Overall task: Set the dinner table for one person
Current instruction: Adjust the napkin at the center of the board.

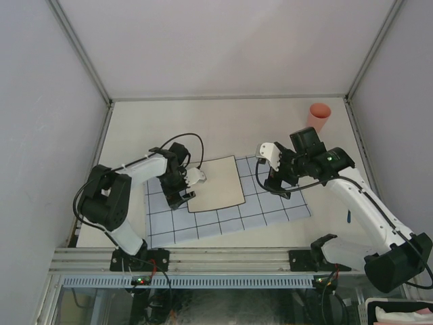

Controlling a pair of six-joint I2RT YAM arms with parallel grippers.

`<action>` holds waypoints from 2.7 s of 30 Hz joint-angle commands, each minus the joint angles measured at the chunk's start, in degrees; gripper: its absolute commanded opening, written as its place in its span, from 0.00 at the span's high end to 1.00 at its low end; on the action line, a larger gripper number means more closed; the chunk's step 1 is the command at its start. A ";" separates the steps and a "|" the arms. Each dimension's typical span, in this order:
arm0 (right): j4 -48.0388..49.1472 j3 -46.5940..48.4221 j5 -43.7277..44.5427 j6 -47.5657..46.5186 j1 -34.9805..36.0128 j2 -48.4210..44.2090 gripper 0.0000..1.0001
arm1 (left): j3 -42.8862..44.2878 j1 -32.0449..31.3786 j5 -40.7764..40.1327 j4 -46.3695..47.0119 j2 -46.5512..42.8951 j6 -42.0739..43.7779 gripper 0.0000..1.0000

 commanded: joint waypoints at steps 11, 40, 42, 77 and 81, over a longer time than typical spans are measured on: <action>-1.74 3.96 -2.49 -1.17 -2.38 -2.92 0.00 | 10.72 -1.83 -2.07 -0.40 10.83 -3.53 0.18; -3.10 4.27 -2.60 1.26 -3.72 -9.16 0.00 | 28.96 -0.32 -3.62 -7.88 21.13 -3.40 0.00; -2.77 4.27 -2.86 2.36 -3.66 -8.39 0.00 | 29.09 -0.33 -3.58 -7.37 19.32 -3.88 0.00; 20.48 12.34 4.72 6.64 30.15 38.33 0.00 | -2.47 18.78 -8.20 -1.77 -36.57 -10.98 0.00; 22.81 14.13 5.53 6.65 30.54 42.67 0.00 | -4.30 19.10 -8.85 -1.94 -40.48 -11.02 0.00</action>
